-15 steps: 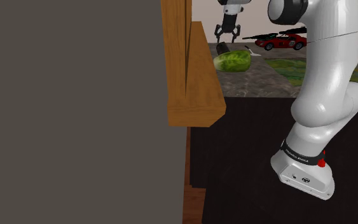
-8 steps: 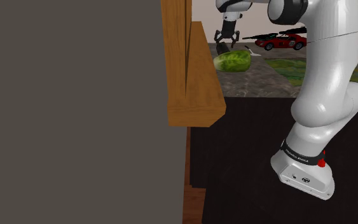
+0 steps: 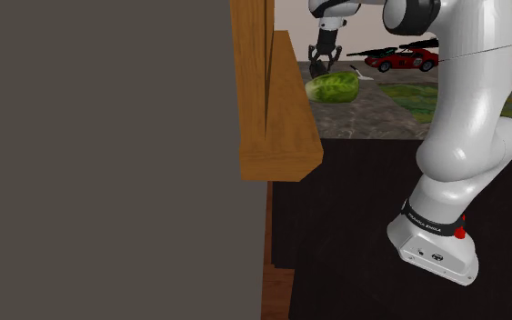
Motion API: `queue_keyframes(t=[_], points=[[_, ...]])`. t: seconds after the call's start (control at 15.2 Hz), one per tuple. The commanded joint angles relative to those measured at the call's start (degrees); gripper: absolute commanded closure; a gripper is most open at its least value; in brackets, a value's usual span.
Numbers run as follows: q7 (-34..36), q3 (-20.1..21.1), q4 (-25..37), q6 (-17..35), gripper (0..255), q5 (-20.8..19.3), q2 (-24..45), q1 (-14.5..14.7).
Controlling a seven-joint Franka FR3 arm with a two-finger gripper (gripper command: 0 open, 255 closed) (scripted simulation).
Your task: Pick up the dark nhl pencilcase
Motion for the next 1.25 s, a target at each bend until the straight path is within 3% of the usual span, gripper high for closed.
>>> queue_keyframes(t=[0.0,1.19], points=[[0.0,0.0,0.0,0.0,255,0.0,0.0,0.0],[0.4,-0.1,15.0,-12.8,255,0.4,2.2,-1.3]])
